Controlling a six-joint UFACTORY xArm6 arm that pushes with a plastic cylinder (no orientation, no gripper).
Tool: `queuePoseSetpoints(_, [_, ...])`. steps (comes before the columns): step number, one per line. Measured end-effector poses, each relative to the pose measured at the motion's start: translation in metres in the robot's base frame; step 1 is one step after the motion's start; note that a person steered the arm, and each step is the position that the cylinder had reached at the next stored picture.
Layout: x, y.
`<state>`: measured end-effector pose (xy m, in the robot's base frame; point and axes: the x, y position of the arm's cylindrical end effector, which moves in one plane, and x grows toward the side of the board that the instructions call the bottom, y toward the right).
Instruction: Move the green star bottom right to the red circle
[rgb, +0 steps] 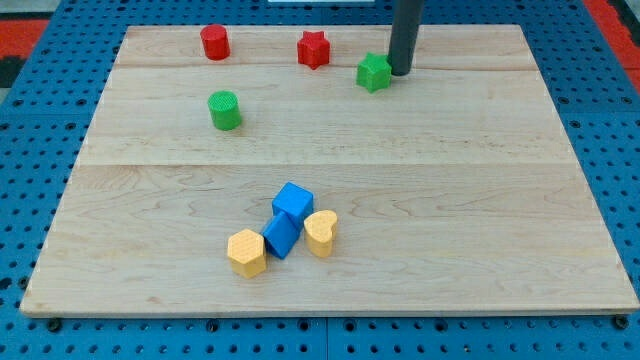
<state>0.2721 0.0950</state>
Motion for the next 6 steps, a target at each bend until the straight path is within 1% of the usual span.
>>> queuePoseSetpoints(1, [-0.006,-0.058])
queuePoseSetpoints(3, [0.035,0.010])
queuePoseSetpoints(4, [0.033,-0.054])
queuePoseSetpoints(6, [0.009,-0.183])
